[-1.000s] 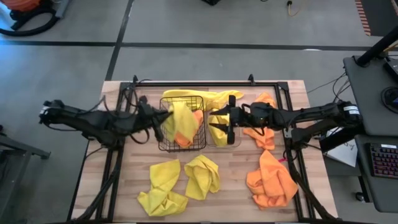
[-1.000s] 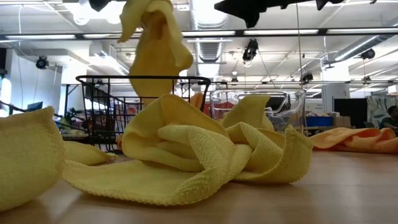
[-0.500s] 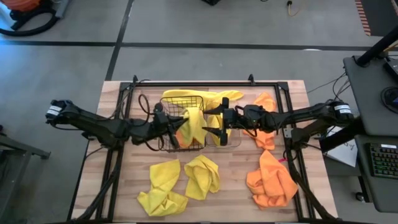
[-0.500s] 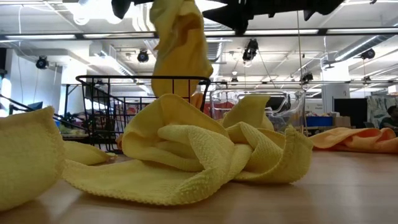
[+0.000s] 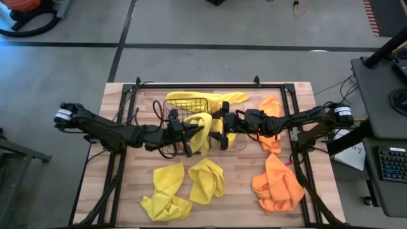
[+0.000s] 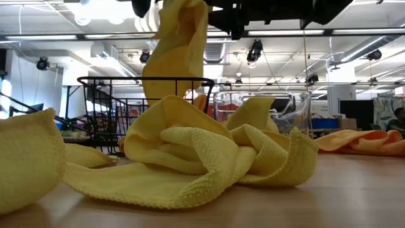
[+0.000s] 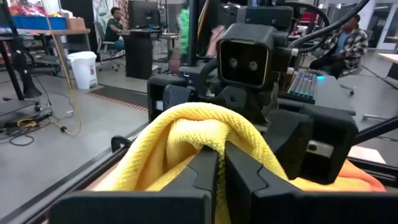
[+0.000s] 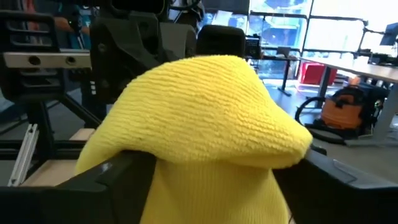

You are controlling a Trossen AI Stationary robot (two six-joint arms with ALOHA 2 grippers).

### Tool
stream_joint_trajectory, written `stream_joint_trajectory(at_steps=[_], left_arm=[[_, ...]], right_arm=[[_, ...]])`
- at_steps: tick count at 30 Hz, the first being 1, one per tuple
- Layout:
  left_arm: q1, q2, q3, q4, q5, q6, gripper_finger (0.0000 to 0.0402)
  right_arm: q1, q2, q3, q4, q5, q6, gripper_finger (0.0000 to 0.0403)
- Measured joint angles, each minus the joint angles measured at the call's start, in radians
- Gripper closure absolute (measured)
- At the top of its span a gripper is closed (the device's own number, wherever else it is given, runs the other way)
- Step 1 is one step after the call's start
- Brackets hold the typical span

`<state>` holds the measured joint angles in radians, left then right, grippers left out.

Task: Sort microfiber towel by color & place in baskets
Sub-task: Put the yellow microfiber towel into the transparent bin

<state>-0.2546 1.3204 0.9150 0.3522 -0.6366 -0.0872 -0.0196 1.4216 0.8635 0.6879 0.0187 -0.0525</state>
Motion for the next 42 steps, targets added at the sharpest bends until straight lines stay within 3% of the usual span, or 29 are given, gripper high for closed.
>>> stream_joint_trajectory(at_steps=[9, 11, 16, 21, 29, 33, 42], left_arm=[[0.000, 0.008, 0.040, -0.012, 0.003, 0.001, 0.0374], [0.000, -0.004, 0.040, -0.023, 0.004, 0.000, 0.0355], [0.000, -0.055, 0.040, -0.141, 0.003, -0.023, 0.0296], [0.000, -0.126, 0.040, -0.333, 0.002, -0.102, 0.0250], [-0.001, -0.217, 0.040, -0.535, 0.002, -0.192, 0.0226], [-0.001, -0.231, 0.040, -0.539, 0.001, -0.193, 0.0226], [-0.002, -0.229, 0.040, -0.544, 0.001, -0.193, 0.0226]], right_arm=[[0.000, -0.012, 0.000, 0.002, -0.064, -0.011, 0.0352], [0.000, -0.023, 0.000, -0.004, -0.079, -0.017, 0.0380], [0.000, -0.099, 0.000, -0.105, -0.075, -0.009, 0.0390], [0.000, -0.229, 0.000, -0.329, 0.010, 0.001, 0.0390], [0.000, -0.387, 0.001, -0.771, 0.369, 0.054, 0.0390], [0.000, -0.385, -0.014, -0.849, 0.478, 0.116, 0.0390], [-0.005, -0.233, -0.039, -0.806, 0.479, 0.170, 0.0390]])
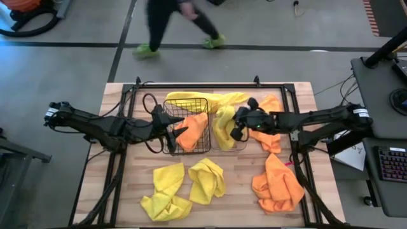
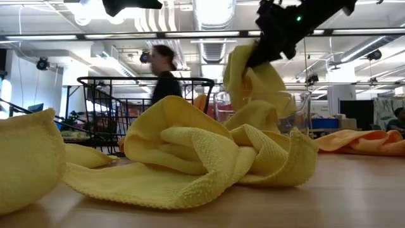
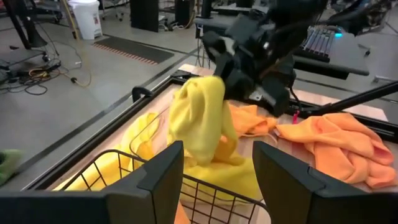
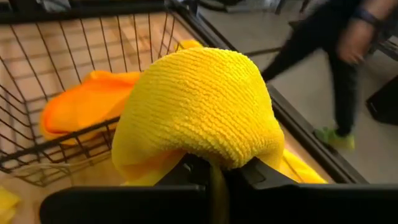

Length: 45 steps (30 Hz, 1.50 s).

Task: Sort microfiber towel by color & place in baskets
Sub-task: Put the yellow microfiber towel into the transparent bin

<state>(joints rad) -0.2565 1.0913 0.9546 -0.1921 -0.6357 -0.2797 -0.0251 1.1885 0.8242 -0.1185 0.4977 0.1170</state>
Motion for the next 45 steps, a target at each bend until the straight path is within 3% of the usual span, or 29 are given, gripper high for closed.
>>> stream_joint_trajectory(at_steps=[12, 23, 35, 40, 45], left_arm=[[-0.015, 0.006, -0.001, -0.027, 0.000, -0.037, 0.0225], [-0.020, 0.009, -0.001, -0.073, 0.000, -0.079, 0.0225], [-0.024, 0.009, -0.002, -0.110, 0.000, -0.112, 0.0225], [-0.024, 0.009, -0.002, -0.113, 0.000, -0.123, 0.0225], [-0.024, 0.009, -0.002, -0.113, 0.000, -0.123, 0.0226]], right_arm=[[-0.024, 0.228, 0.002, 0.086, -0.009, 0.030, 0.0390], [-0.032, 0.288, 0.006, 0.107, -0.008, 0.056, 0.0385], [-0.033, 0.199, 0.006, 0.019, -0.022, 0.070, 0.0226], [-0.033, 0.120, 0.006, -0.082, -0.080, 0.095, 0.0186], [-0.032, 0.028, 0.006, -0.057, -0.079, 0.085, 0.0174]])
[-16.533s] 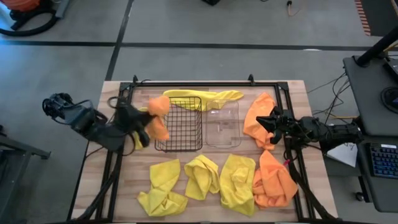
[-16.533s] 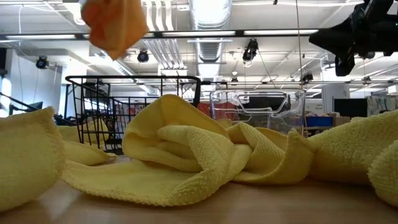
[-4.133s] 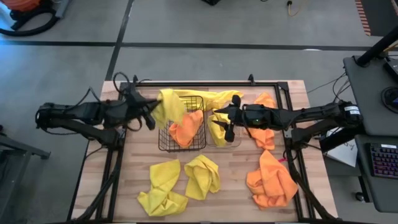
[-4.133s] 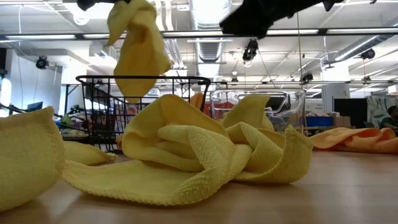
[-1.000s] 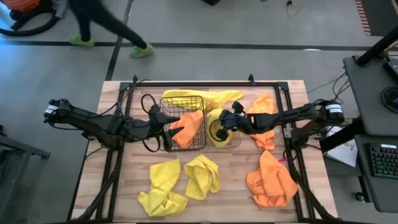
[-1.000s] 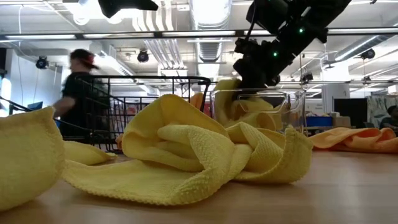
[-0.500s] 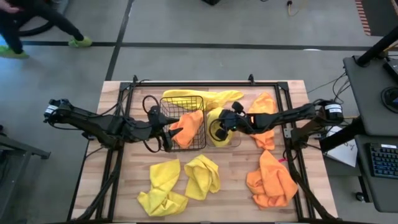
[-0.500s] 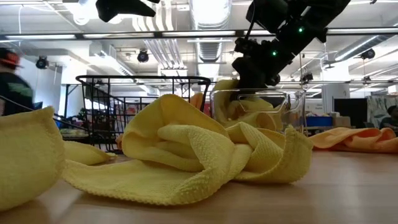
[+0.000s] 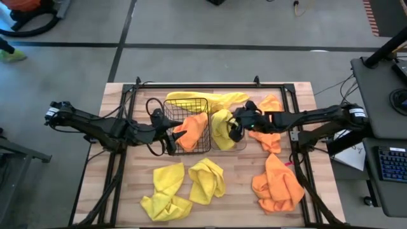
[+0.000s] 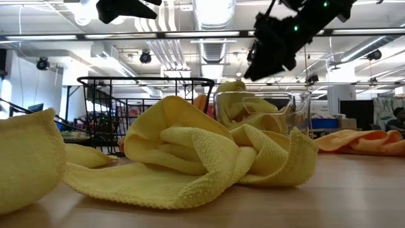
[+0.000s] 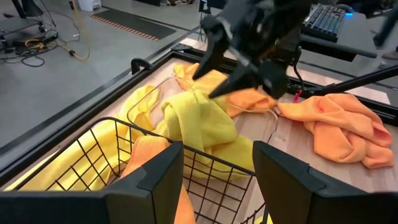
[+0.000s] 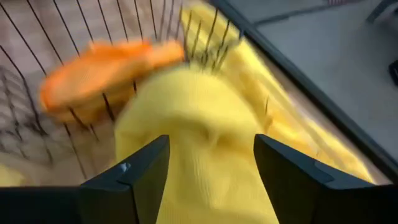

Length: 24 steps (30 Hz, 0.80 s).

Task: Sort microfiber towel by color & place in baskets
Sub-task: Put the yellow microfiber towel into the transparent bin

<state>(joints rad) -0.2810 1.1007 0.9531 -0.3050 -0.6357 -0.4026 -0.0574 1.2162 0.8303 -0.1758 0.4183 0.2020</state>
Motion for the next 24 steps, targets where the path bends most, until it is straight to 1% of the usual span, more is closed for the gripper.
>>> stream_joint_trajectory(at_steps=[3, 5, 9, 13, 14, 19, 24], left_arm=[[0.000, 0.004, 0.000, 0.001, -0.001, 0.000, 0.0226], [0.000, 0.007, 0.000, 0.001, -0.001, 0.000, 0.0226], [0.000, 0.011, 0.000, 0.000, -0.001, -0.003, 0.0226], [-0.001, 0.011, 0.000, 0.000, -0.001, -0.008, 0.0226], [-0.001, 0.011, 0.000, 0.001, -0.001, -0.008, 0.0226], [-0.005, 0.012, 0.000, 0.000, -0.001, -0.008, 0.0226], [-0.007, 0.012, 0.000, -0.002, 0.000, -0.008, 0.0226]], right_arm=[[-0.002, -0.028, 0.000, 0.081, 0.000, -0.048, 0.0190], [-0.003, -0.026, -0.007, 0.174, -0.009, -0.098, 0.0214], [-0.018, 0.027, -0.037, 0.334, -0.063, -0.167, 0.0290], [-0.048, 0.123, -0.055, 0.400, -0.079, -0.192, 0.0374], [-0.057, 0.150, -0.055, 0.400, -0.079, -0.196, 0.0383], [-0.090, 0.277, -0.056, 0.408, -0.079, -0.179, 0.0392], [-0.094, 0.344, -0.056, 0.465, -0.082, -0.169, 0.0394]])
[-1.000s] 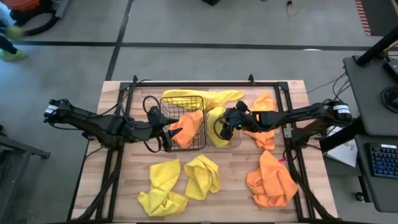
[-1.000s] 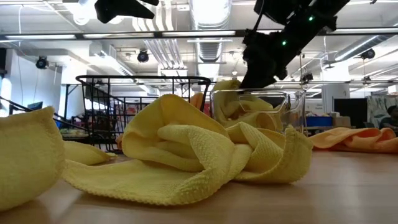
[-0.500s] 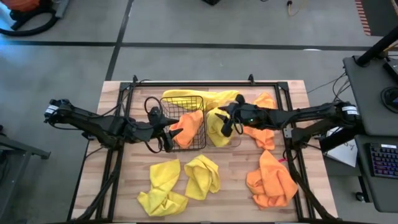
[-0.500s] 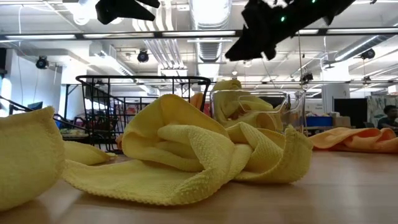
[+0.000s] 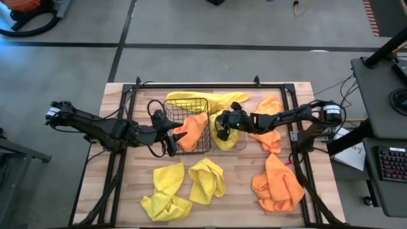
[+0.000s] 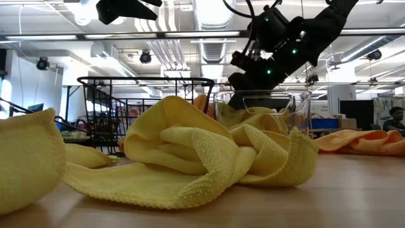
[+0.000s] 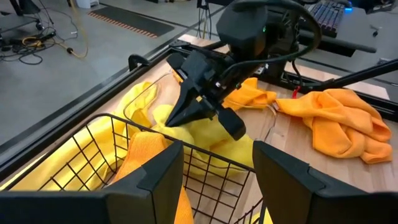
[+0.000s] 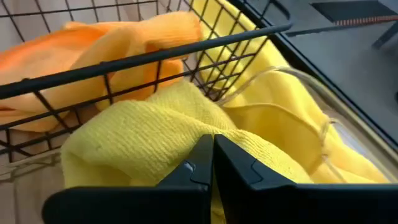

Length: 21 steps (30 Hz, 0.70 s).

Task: Sort microfiber towel by color & place in baskets
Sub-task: Put the yellow microfiber towel into the transparent bin, then put the orange microfiber towel into the wire basket

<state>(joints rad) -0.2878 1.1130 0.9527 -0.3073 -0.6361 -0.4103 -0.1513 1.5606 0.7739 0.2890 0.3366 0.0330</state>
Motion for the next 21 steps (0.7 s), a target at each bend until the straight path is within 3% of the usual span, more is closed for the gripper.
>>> stream_joint_trajectory(at_steps=[9, 16, 21], left_arm=[[-0.005, 0.000, 0.000, -0.034, 0.001, -0.044, 0.0226], [-0.056, 0.000, 0.000, -0.136, 0.035, -0.153, 0.0226], [-0.132, 0.000, 0.000, -0.185, 0.113, -0.231, 0.0226]], right_arm=[[0.000, -0.068, 0.007, -0.030, 0.001, 0.000, 0.0394], [0.003, -0.231, 0.007, -0.219, 0.000, 0.031, 0.0394], [0.005, -0.345, 0.008, -0.386, -0.041, 0.087, 0.0394]])
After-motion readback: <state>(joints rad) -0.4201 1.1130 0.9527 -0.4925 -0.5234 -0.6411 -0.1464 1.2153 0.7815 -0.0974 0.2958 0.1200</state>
